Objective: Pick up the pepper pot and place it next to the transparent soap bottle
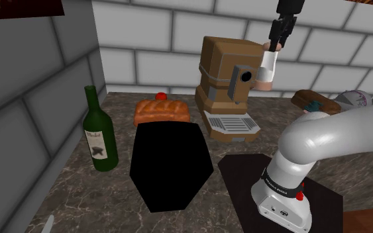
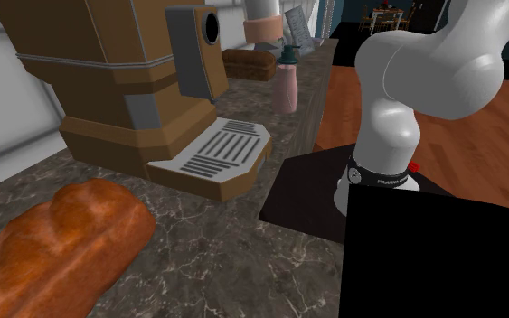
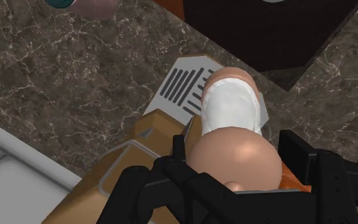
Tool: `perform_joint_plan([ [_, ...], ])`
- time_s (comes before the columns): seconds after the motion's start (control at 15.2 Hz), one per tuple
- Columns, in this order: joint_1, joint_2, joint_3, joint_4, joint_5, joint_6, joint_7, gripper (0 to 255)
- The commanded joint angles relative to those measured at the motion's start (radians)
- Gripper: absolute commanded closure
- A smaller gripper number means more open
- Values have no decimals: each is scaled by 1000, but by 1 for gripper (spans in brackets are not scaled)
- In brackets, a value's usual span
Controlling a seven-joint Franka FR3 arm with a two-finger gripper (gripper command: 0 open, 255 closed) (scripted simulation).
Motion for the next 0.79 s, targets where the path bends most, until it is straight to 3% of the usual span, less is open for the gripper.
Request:
perform_joint_plan([
  [0.0, -9, -21, -43, -1, -36, -7, -51, 255],
  [0.73, -43, -83, -270, 50, -226, -26, -309, 255],
])
